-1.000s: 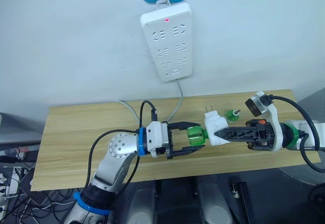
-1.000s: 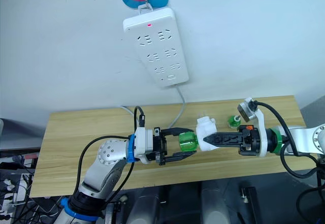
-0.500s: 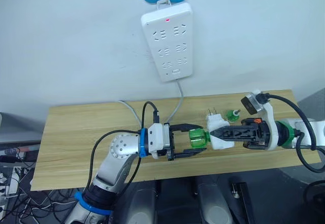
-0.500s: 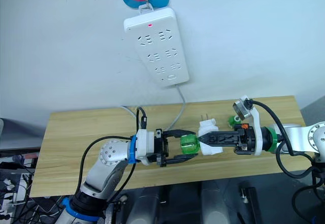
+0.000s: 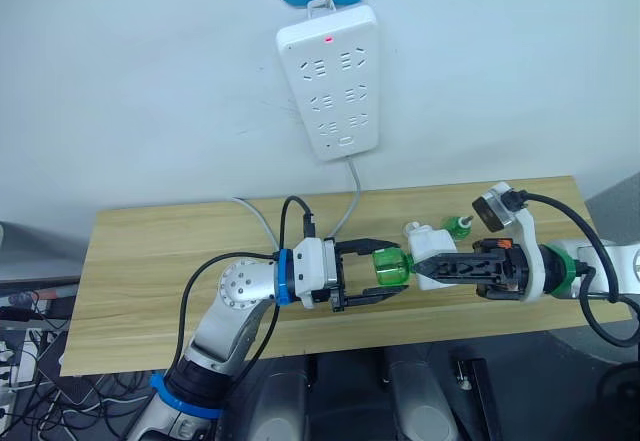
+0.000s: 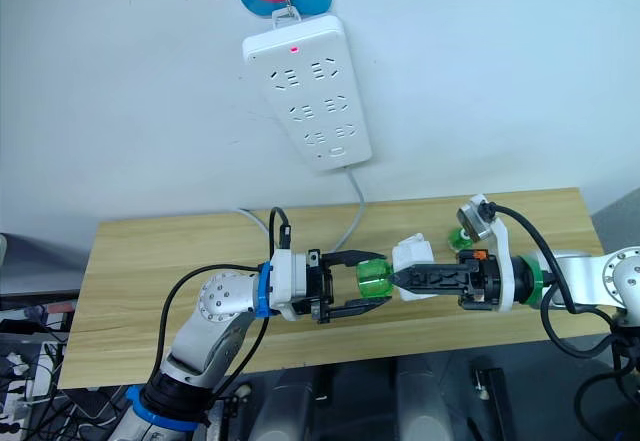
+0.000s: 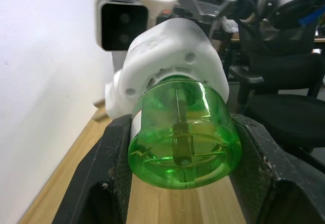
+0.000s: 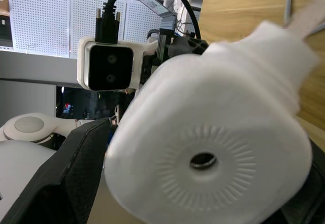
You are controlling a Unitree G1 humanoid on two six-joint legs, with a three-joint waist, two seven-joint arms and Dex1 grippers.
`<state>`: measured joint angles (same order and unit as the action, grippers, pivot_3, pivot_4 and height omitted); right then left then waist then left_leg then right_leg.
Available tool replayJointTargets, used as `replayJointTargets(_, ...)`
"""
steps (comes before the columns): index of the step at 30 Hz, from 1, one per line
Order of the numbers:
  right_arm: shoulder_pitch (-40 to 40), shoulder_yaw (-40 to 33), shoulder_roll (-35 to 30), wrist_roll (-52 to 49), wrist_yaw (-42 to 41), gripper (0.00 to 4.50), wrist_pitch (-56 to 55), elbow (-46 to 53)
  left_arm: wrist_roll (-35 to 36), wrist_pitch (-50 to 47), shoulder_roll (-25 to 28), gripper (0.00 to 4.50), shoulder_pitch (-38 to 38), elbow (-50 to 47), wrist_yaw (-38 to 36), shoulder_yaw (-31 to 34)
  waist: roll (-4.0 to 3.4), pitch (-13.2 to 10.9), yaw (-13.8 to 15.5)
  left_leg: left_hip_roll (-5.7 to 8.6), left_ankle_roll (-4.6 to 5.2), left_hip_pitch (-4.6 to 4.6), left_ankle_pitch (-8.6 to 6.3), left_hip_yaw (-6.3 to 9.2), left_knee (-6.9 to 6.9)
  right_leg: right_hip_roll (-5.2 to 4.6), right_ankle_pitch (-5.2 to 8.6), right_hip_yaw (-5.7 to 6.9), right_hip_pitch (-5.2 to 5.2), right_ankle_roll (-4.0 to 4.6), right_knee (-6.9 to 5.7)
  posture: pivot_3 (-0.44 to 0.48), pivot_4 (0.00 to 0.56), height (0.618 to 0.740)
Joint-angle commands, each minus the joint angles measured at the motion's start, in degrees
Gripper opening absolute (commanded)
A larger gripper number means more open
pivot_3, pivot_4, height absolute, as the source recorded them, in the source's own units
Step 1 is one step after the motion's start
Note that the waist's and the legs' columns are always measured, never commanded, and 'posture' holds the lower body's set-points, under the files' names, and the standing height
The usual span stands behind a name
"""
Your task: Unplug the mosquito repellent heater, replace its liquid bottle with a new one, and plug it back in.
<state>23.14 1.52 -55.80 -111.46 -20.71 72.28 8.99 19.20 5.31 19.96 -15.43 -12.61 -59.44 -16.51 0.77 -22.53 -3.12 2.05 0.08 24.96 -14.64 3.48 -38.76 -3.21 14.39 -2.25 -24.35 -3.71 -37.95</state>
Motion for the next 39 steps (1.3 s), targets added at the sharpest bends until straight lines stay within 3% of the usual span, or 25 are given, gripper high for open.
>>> replayJointTargets(1, -0.4, -0.5, 0.3, -1.5, 0.2, 4.47, -0.4, 2.3, 1.0, 0.3, 0.0, 2.25, 0.4, -0.9, -0.2, 0.2, 0.0, 0.0, 0.0, 0.0, 0.0, 0.0, 0.0, 0.0, 0.0, 0.0, 0.0, 0.0, 0.0, 0.0, 0.0, -0.053, 0.379, 0.74)
replayJointTargets(17, -5.0, 0.4, -3.7, -1.5, -3.4, 4.47, -1.6, 8.5, 0.8, -0.5, -0.4, 2.25, -0.4, 0.1, 1.1, 1.0, 0.0, 0.0, 0.1, 0.01, 0.0, 0.0, 0.0, 0.02, 0.0, 0.0, 0.0, 0.03, 0.0, 0.0, 0.01, -0.049, 0.38, 0.74)
replayJointTargets(24, -13.1, -4.2, -14.8, -1.5, -13.5, 4.47, -0.2, 12.7, 1.0, -0.6, -0.1, 2.25, -0.9, 0.4, 0.7, 1.4, -0.01, 0.0, 0.3, 0.01, 0.0, 0.0, 0.0, 0.05, 0.0, 0.0, 0.0, 0.07, 0.02, 0.0, 0.03, -0.056, 0.375, 0.74)
replayJointTargets(28, -18.4, -9.5, -19.4, -1.5, -11.6, 4.47, -1.2, 10.6, 1.5, -0.7, 0.3, 2.25, -0.7, -0.1, 0.3, 1.6, 0.0, 0.0, 0.3, 0.01, 0.0, 0.0, 0.0, 0.03, -0.01, -0.01, 0.0, 0.06, 0.02, -0.01, 0.01, -0.06, 0.368, 0.74)
replayJointTargets(32, -19.2, -12.0, -20.0, 1.1, -10.8, 3.56, -1.1, 5.4, 2.2, -1.1, 0.9, 2.25, -0.3, -1.0, -0.3, 1.8, 0.02, 0.0, 0.3, 0.0, -0.01, 0.0, 0.0, 0.01, -0.01, 0.0, 0.0, 0.06, 0.02, -0.01, 0.0, -0.06, 0.368, 0.74)
replayJointTargets(39, -8.1, -8.5, -11.5, 18.0, -11.7, 0.91, -1.8, -7.9, 4.5, -3.4, 2.0, 2.25, 0.4, -4.1, -0.7, 1.7, 0.04, 0.1, 0.2, 0.03, -0.01, -0.01, 0.01, -0.05, -0.03, 0.03, -0.02, 0.04, 0.0, -0.05, 0.01, -0.062, 0.358, 0.74)
